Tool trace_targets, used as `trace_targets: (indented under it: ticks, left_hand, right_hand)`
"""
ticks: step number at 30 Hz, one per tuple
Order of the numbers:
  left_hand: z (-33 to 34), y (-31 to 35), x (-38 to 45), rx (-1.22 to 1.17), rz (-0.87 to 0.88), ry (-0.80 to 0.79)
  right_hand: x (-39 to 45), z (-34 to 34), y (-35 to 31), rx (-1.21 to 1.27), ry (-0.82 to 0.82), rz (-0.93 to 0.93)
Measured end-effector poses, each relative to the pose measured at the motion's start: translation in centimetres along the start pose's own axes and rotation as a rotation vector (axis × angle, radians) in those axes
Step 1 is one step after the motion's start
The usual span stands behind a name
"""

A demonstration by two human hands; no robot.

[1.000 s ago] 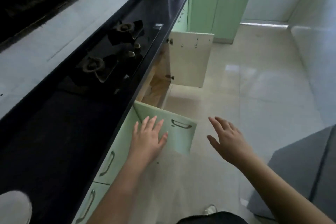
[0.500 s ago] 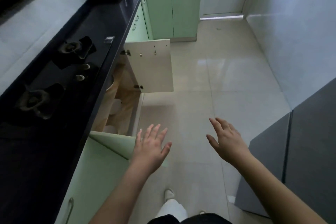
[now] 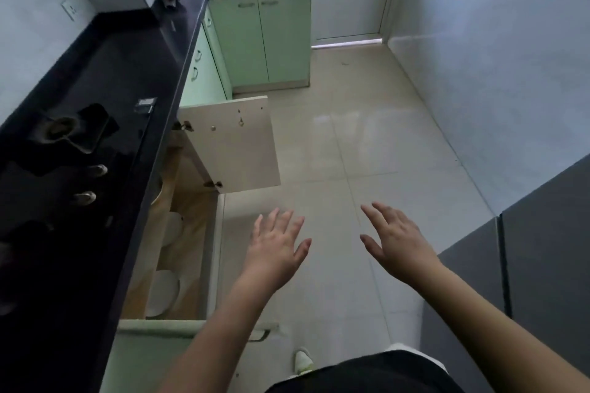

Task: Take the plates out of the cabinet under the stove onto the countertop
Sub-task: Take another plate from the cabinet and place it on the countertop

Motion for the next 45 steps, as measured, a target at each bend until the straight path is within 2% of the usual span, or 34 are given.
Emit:
trace_targets:
  ticks: [6,12,16,22,26,30,36,45]
  left_hand:
    - [-0.7,-0.2,4.9,0.001,0.007,0.004]
    - [-0.7,0.8,10.1,-0.004,-0.022,-0.003]
    - [-1.6,2.3,14.5,-0.009,-0.034,0.052]
    - [-4.1,3.7,20.8,-0.015,-0.151,0.085]
    - [-5.0,3.5,22.2,-0.038,-0.253,0.119]
    - [-4.6,2.0,21.2,-0.074,-0.338,0.109]
    - [-3.6,-3.0,18.7,-0.176,-0.54,0.119]
    - [-5.2,-12.6,20.5,-0.173,-0.661,0.202]
  right_hand:
    - [3.1,-0.8,2.6,0.009,-0.011,0.063]
    - [8.5,-2.0,6.1,0.034,-0.017,0.049]
    - [13.7,-3.2,9.0,0.057,-0.018,0.027]
    - [20.4,-5.3,13.0,0.044,-0.049,-0.041]
    - [24.7,-6.1,13.6,0.026,-0.095,-0.125]
    - [28.3,-5.8,11.1,0.037,-0.14,-0.245]
    - [32.1,-4.8,3.9,0.033,-0.206,-0.46]
    - [38.7,-3.8,-6.6,-0.076,-0.257,-0.673]
Point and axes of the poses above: each hand's wrist, its own x-axis towards the middle knuckle, its own z-axis out of the palm, y = z × x, the point moved 3 cm from there along x, towards the middle knuckle, and after that the axes turned 1 degree about z, right-handed, at the moved point
